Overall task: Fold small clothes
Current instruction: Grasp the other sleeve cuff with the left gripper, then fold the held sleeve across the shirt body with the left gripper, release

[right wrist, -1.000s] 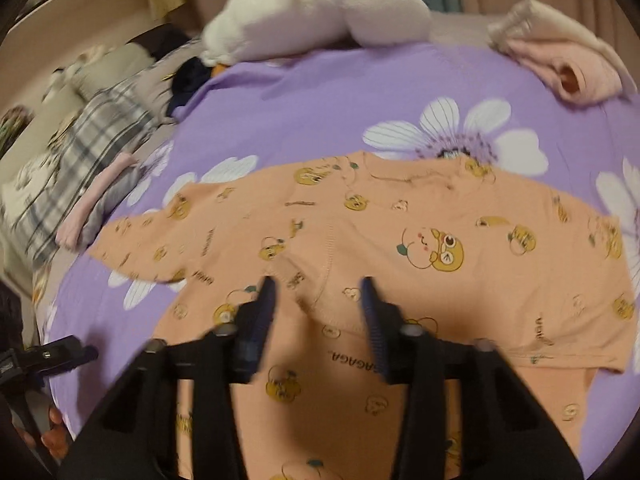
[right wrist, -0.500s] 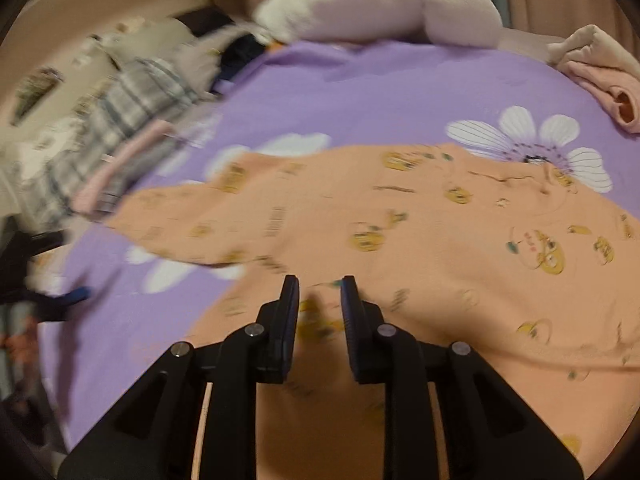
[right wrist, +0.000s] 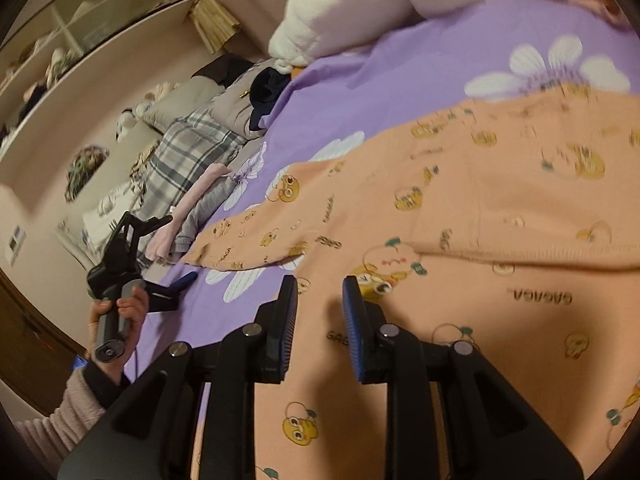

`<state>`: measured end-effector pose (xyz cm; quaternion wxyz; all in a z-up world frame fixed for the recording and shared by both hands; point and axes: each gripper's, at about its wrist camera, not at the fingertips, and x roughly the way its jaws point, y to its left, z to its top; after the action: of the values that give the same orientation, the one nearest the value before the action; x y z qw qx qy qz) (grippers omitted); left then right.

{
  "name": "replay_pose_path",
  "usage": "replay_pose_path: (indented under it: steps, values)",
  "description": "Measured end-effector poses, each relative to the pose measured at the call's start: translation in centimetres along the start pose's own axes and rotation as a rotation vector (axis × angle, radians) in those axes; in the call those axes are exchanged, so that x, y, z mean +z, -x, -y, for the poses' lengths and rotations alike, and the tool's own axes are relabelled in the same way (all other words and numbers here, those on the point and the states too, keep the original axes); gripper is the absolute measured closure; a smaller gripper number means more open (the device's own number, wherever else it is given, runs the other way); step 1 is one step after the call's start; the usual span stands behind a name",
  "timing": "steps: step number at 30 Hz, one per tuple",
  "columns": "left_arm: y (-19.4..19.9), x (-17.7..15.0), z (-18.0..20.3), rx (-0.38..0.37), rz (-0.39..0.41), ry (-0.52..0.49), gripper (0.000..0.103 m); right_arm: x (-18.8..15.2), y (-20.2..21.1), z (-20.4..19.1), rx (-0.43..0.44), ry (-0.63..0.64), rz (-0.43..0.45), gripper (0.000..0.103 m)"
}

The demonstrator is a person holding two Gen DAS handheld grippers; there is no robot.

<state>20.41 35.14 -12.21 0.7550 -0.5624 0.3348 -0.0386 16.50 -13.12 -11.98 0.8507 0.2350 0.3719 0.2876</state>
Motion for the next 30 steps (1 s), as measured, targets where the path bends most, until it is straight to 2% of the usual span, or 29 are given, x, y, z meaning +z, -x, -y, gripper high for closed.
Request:
replay_pose_path:
  steps: [5,9,11,12,13,15,16,18,22,26,30]
  values:
    - [-1.3,1.4,0.2,-0.019,0.014,0.023,0.001,-0.2,0.4,1.1,0.044,-0.065,0.020,0.074]
    - [-2.0,2.3,0.4,0.020,0.034,0.055,0.003,-0.5,0.2,1.5,0.043,-0.087,0.003,0.072]
    - [-2.0,2.4,0.4,0.047,0.051,0.055,0.014,-0.6,0.1,1.6,0.043,-0.092,-0.004,0.072]
    - [-2.1,2.4,0.3,0.062,0.049,0.050,0.032,-0.5,0.1,1.7,0.044,-0.092,-0.004,0.072]
    - [-2.4,2.4,0.0,0.079,0.038,0.051,0.054,-0.5,0.1,1.7,0.045,-0.093,-0.003,0.072]
    - [-2.8,2.4,-1.3,0.106,0.010,0.078,0.079,-0.5,0.1,1.8,0.046,-0.098,-0.005,0.071]
    - [-2.7,2.4,-2.1,0.092,0.007,0.104,0.087,-0.5,0.1,1.8,0.048,-0.101,-0.008,0.071]
    - [-2.3,2.6,-3.3,0.054,0.007,0.143,0.096,-0.5,0.0,2.2,0.046,-0.105,-0.010,0.071]
    - [-1.6,2.6,-3.5,0.048,0.015,0.136,0.100,-0.5,0.2,2.4,0.055,-0.113,-0.008,0.071]
    - [-0.6,1.9,-0.6,0.086,0.058,0.020,0.100,-0.5,0.3,2.8,0.066,-0.123,-0.005,0.071]
    - [0.4,0.1,4.4,0.136,0.089,-0.169,0.100,-0.4,0.4,3.1,0.081,-0.124,0.001,0.069]
